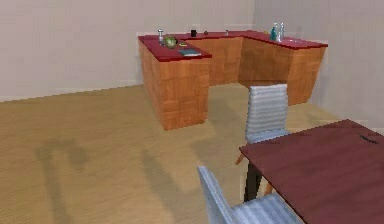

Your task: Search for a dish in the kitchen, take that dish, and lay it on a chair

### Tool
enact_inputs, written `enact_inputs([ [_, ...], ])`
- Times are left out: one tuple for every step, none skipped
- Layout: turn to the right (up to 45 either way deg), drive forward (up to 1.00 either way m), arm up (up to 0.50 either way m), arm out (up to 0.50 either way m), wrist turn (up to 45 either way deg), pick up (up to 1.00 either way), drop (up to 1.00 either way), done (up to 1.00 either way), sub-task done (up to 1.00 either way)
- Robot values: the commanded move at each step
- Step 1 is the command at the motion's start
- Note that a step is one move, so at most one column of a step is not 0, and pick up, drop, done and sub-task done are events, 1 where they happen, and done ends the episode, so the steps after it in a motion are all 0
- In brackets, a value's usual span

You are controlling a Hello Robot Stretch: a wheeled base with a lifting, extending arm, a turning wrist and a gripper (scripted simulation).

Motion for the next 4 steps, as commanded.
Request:
enact_inputs([
  [0.0,0.0,0.1,0.0,0.0,0.0,0.0,0.0,0.0],
  [0.0,0.0,0.28,0.0,0.0,0.0,0.0,0.0,0.0],
  [0.0,0.0,0.0,0.0,-45.0,0.0,0.0,0.0,0.0],
  [0.0,0.0,0.0,0.0,-45.0,0.0,0.0,0.0,0.0],
])
